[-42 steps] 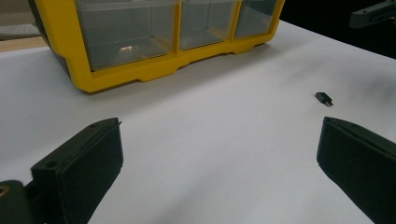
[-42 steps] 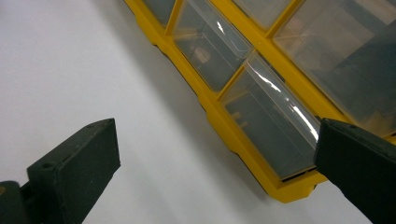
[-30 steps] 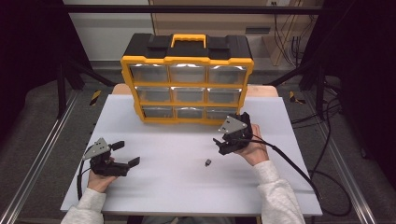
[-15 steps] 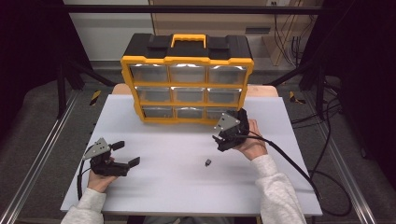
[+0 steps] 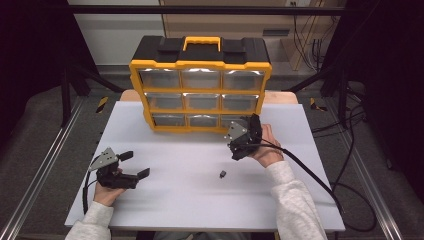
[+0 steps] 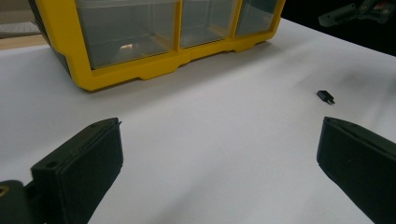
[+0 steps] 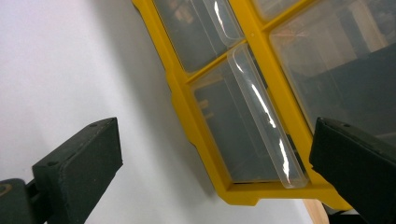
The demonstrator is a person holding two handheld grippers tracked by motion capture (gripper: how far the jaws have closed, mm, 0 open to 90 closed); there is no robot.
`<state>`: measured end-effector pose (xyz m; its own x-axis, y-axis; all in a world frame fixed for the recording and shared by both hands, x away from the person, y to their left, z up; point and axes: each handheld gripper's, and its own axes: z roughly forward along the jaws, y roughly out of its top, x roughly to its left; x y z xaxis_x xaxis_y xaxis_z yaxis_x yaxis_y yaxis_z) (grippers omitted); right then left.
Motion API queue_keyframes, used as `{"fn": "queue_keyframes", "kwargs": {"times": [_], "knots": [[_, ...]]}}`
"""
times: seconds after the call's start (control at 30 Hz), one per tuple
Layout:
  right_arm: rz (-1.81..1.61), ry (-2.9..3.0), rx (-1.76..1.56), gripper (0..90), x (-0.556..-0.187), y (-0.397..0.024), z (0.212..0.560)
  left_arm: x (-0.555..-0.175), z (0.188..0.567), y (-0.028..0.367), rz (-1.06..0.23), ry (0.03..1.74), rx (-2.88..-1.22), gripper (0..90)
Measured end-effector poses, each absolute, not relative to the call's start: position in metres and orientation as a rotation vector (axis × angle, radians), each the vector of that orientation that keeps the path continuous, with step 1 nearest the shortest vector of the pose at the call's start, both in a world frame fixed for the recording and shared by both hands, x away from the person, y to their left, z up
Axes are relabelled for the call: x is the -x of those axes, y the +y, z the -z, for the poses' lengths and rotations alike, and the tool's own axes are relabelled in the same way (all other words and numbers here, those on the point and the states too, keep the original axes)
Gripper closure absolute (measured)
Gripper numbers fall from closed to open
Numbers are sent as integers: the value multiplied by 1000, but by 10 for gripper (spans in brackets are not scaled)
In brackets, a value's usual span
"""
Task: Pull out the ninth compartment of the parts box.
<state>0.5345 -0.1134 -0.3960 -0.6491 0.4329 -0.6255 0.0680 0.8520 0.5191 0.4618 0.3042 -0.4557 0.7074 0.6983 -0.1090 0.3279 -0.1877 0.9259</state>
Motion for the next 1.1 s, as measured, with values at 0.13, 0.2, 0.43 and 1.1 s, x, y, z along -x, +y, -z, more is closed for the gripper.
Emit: {"fn": "queue_keyframes", "kwargs": {"times": [0.13,0.2,0.43,1.1], "knots": [[-568,2224,-356,28,-537,-112,397,-462,456,304,-411,813,-1787,0],[-543,2219,-345,30,-539,-112,398,-462,456,304,-409,815,-1787,0],[-479,2199,-320,34,-543,-110,400,-462,456,305,-411,815,-1786,0],[-381,2154,-246,38,-552,-103,407,-462,456,305,-412,816,-1788,0]]}}
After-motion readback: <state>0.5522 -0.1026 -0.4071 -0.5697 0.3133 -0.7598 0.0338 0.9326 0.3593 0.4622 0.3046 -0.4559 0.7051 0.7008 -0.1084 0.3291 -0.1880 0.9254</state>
